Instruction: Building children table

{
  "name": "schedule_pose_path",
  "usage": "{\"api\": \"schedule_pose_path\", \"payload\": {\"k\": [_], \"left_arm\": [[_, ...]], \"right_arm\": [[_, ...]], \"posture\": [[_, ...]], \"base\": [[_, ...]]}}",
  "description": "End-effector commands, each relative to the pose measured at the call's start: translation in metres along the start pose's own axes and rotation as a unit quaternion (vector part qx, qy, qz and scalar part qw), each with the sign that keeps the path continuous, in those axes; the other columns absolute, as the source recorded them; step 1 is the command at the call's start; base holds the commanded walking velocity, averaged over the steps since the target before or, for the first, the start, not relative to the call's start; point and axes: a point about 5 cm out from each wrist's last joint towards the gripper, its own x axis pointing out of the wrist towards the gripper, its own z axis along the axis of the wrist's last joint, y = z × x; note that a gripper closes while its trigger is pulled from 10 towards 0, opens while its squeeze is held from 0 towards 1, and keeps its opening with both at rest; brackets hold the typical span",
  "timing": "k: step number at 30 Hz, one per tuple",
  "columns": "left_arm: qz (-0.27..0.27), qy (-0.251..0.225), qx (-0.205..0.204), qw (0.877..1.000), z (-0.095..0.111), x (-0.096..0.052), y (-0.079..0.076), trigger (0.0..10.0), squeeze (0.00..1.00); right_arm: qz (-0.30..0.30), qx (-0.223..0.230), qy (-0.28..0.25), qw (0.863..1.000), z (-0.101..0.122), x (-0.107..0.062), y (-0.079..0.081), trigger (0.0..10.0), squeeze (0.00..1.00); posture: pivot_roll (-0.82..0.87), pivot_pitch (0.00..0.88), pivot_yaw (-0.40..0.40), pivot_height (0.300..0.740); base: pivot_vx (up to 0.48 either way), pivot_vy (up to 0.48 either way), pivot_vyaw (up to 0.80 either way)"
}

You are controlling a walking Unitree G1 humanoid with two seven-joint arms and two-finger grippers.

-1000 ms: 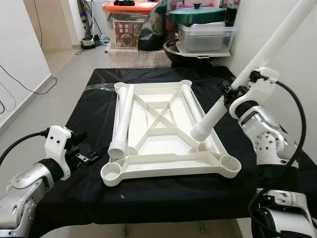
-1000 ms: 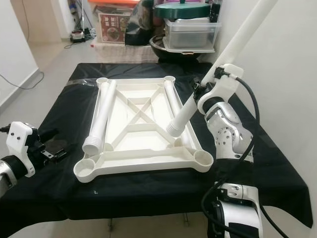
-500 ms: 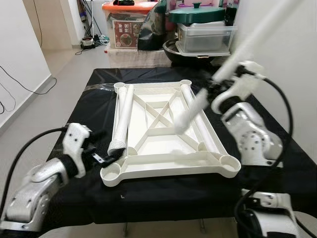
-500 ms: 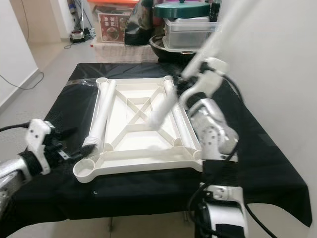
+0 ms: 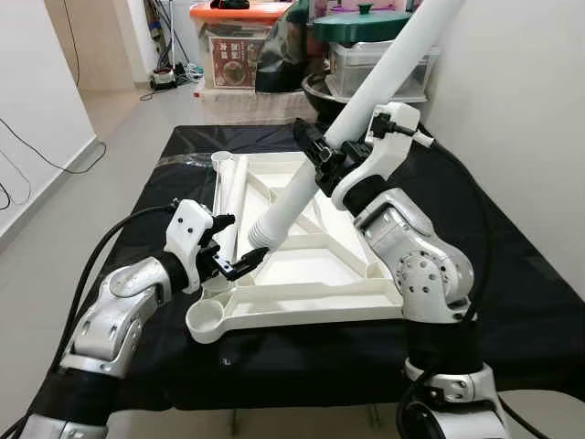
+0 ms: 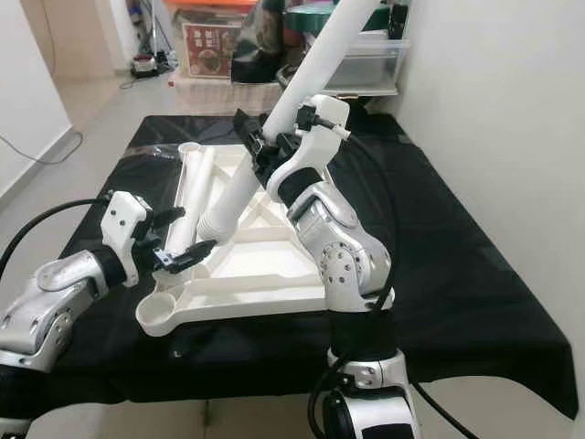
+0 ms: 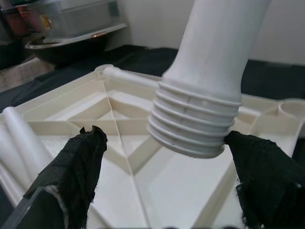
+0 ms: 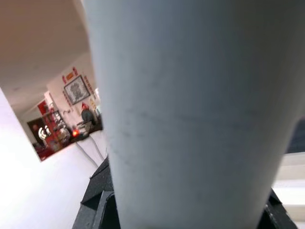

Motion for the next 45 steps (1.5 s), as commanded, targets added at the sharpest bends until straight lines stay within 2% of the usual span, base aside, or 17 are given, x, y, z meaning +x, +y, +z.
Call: {"api": "schedule_pose_path", "payload": {"k": [1, 2, 10, 17, 20, 25, 26, 27, 28, 41, 42, 43, 44, 45], "left_arm": [[0.027, -0.004, 0.012, 1.000, 0.003, 0.003, 0.005, 10.0, 0.00], [0.032, -0.010, 0.007, 0.999, 0.003, 0.013, 0.002, 10.0, 0.00], [0.004, -0.024, 0.018, 1.000, 0.007, 0.029, -0.010, 10.0, 0.00], [-0.011, -0.025, 0.027, 0.999, 0.010, 0.035, -0.017, 10.0, 0.00], [-0.025, -0.023, 0.041, 0.999, 0.008, 0.040, -0.025, 10.0, 0.00], [-0.028, -0.021, 0.057, 0.998, 0.007, 0.041, -0.027, 10.0, 0.00], [-0.025, -0.020, 0.068, 0.997, 0.007, 0.043, -0.027, 3.4, 0.00], [-0.025, -0.020, 0.068, 0.997, 0.007, 0.043, -0.027, 3.4, 0.00], [-0.023, -0.021, 0.071, 0.997, 0.008, 0.043, -0.026, 0.0, 0.00], [-0.010, -0.039, 0.063, 0.997, 0.006, 0.040, -0.026, 0.0, 0.00], [-0.007, -0.034, 0.065, 0.997, 0.004, 0.039, -0.026, 0.0, 0.00], [-0.005, -0.029, 0.065, 0.997, 0.003, 0.039, -0.026, 3.5, 0.00], [-0.004, -0.026, 0.065, 0.998, 0.002, 0.040, -0.026, 10.0, 0.00], [-0.004, -0.026, 0.065, 0.998, 0.002, 0.040, -0.026, 10.0, 0.00]], "right_arm": [[0.033, 0.010, 0.019, 0.999, -0.007, 0.000, 0.013, 0.0, 0.00], [0.045, 0.015, 0.026, 0.999, -0.012, -0.002, 0.020, 0.0, 0.00], [0.071, 0.006, 0.037, 0.997, -0.018, -0.005, 0.031, 0.0, 0.00], [0.075, 0.004, 0.041, 0.996, -0.021, -0.004, 0.034, 0.0, 0.00], [0.077, 0.002, 0.043, 0.996, -0.021, -0.006, 0.037, 0.0, 0.00], [0.076, -0.001, 0.045, 0.996, -0.022, -0.007, 0.036, 0.0, 0.00], [0.076, -0.002, 0.046, 0.996, -0.022, -0.007, 0.035, 0.0, 0.00], [0.076, -0.002, 0.046, 0.996, -0.022, -0.007, 0.035, 0.0, 0.00], [0.076, -0.002, 0.046, 0.996, -0.022, -0.007, 0.035, 0.0, 0.00], [0.079, -0.008, 0.052, 0.996, -0.024, -0.007, 0.034, 0.0, 0.00], [0.077, -0.014, 0.058, 0.995, -0.025, -0.007, 0.033, 8.3, 0.00], [0.076, -0.015, 0.059, 0.995, -0.025, -0.007, 0.033, 10.0, 0.00], [0.076, -0.015, 0.059, 0.995, -0.024, -0.007, 0.033, 10.0, 0.00], [0.076, -0.015, 0.059, 0.995, -0.024, -0.007, 0.033, 10.0, 0.00]], "posture": [[0.00, 0.000, 0.001, 0.740], [-0.01, 0.000, 0.004, 0.740], [0.00, 0.000, 0.001, 0.740], [0.01, 0.000, 0.001, 0.740], [0.00, 0.000, 0.006, 0.740], [0.00, 0.000, 0.006, 0.740], [0.00, 0.000, 0.005, 0.740], [0.00, 0.000, 0.005, 0.740], [0.00, 0.000, 0.004, 0.740], [0.00, 0.000, 0.002, 0.740], [0.00, 0.000, 0.002, 0.740], [0.00, 0.000, 0.000, 0.740], [0.00, 0.000, 0.000, 0.740], [0.00, 0.000, 0.000, 0.740]], "base": [[0.000, 0.000, 0.00], [0.000, 0.000, 0.00], [0.000, 0.000, 0.00], [0.000, 0.000, 0.00], [0.000, 0.000, 0.00], [0.000, 0.000, 0.00], [0.000, 0.000, 0.00], [0.000, 0.000, 0.00], [0.000, 0.000, 0.00], [0.000, 0.000, 0.00], [0.000, 0.000, 0.00], [0.000, 0.000, 0.00], [0.000, 0.000, 0.00], [0.000, 0.000, 0.00]]}}
